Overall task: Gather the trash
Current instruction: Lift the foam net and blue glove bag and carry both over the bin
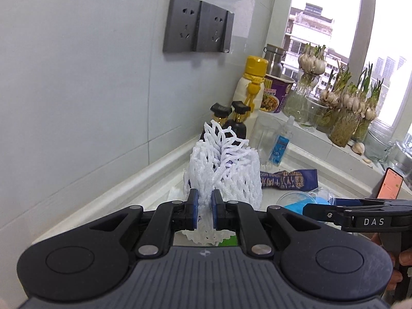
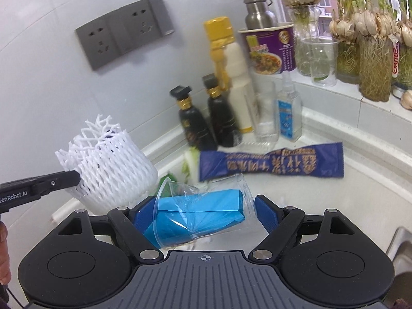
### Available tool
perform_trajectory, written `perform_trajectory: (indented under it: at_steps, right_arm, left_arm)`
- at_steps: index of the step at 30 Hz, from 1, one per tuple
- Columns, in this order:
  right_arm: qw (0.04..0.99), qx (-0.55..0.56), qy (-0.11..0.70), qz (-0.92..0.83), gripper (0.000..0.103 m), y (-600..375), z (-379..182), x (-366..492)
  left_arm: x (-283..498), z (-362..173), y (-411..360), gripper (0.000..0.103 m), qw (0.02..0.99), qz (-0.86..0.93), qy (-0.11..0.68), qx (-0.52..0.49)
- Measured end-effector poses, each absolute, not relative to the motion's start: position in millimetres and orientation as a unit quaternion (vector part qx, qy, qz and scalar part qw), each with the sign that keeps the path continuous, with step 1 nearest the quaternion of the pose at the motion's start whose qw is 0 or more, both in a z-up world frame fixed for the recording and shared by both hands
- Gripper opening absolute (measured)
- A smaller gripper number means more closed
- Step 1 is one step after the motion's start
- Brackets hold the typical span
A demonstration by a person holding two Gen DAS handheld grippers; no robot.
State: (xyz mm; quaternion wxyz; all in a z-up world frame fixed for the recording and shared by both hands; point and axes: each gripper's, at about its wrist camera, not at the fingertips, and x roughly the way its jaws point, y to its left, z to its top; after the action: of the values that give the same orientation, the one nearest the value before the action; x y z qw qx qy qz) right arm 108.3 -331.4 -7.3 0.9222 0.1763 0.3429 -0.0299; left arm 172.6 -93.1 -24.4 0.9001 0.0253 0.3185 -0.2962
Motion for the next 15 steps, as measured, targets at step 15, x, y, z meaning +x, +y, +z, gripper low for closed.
perform_trajectory:
  at_steps: [15]
  right_arm:
    - [0.914, 0.155, 0.375, 0.01, 0.083, -274, -9, 84]
  left_arm:
    - [134, -40, -38, 0.009, 0.9, -0.251, 0.356, -0.029]
